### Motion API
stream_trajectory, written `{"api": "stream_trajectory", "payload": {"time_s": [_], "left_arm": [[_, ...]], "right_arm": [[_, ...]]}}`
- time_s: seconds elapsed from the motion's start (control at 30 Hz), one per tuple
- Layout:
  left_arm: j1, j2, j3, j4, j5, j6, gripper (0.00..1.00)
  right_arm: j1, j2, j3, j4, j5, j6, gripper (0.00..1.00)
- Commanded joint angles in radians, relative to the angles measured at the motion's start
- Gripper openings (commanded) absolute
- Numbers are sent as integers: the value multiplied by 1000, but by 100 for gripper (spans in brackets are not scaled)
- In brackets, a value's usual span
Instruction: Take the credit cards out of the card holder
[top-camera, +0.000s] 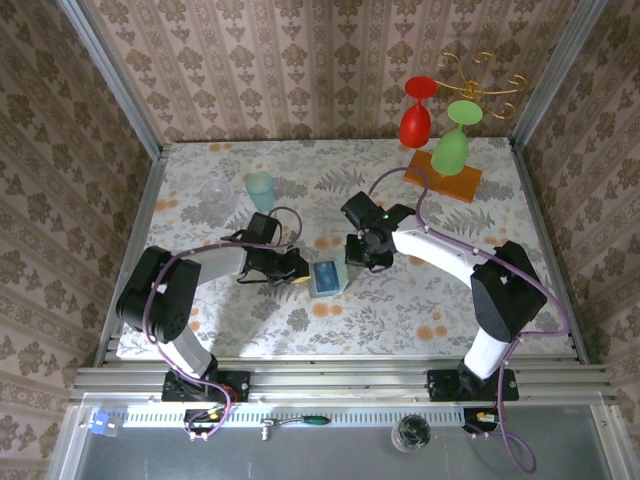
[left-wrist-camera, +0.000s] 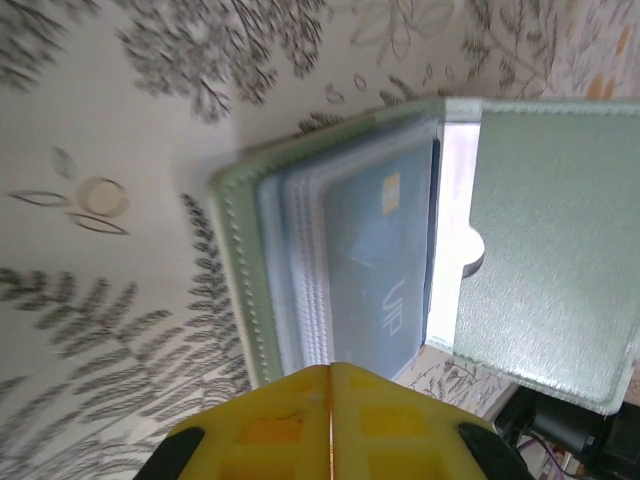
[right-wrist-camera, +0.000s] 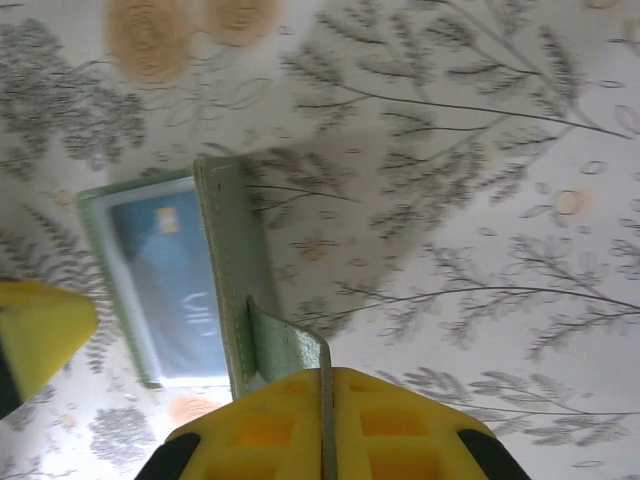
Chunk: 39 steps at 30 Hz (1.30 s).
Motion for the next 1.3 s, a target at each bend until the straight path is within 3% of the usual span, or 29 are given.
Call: {"api": "stream_trajectory", "payload": {"time_s": [0.0,0.2,0.8,1.27], "left_arm": [[-15,23,26,20,-52,-43,7],[-35,64,51,16,-66,-62,0],[-34,62,102,-171,-218,-26,0],[-34,59,92,-192,-243,-26,0]], "right_arm": [[-26,-38,-39,-6,21,-40,4],[-49,-14,-100,41,-25,-62,5],[-86,69,-157,148,-55,-105,4],[-105,118,-159,175,-71,-129,4]]}}
